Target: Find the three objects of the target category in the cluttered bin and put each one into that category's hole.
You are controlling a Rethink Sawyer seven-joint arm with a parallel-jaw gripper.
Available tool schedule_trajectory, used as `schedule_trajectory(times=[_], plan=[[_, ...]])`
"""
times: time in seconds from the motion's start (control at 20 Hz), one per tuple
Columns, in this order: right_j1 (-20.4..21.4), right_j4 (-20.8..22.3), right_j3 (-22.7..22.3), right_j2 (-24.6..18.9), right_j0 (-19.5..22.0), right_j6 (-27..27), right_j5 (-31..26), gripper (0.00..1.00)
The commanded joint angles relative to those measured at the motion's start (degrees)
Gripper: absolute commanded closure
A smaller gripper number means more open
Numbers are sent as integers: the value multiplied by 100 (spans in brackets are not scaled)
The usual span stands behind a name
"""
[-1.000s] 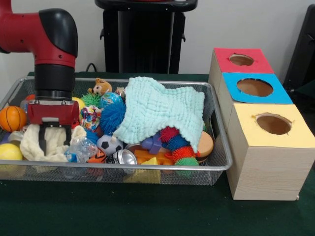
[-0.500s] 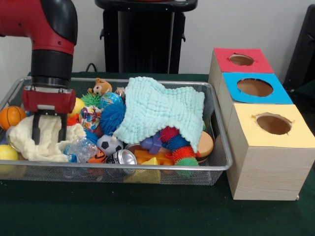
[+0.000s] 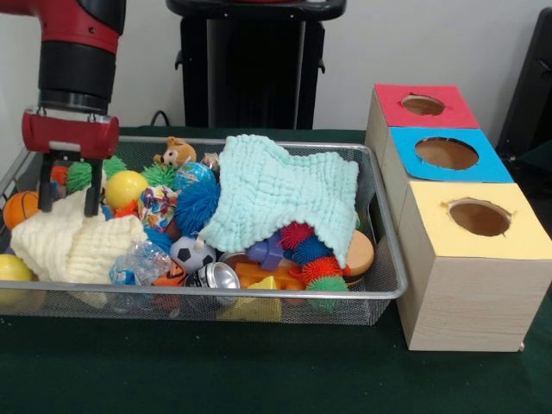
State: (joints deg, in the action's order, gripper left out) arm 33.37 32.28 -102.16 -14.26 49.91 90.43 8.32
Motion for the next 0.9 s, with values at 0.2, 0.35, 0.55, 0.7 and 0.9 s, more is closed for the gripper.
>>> schedule_trajectory(times=[0.2,0.35,0.55,0.7,0.9], plan=[[395,-477,-747,232,-286,1068,-707,0],[227,-511,-825,113,-214,1032,-665,0],[-86,-618,-876,28,-155,1075,-612,0],[-126,-694,-1015,60,-208,1183,-410,0],[-11,-673,-1218,80,-236,1303,129,0]])
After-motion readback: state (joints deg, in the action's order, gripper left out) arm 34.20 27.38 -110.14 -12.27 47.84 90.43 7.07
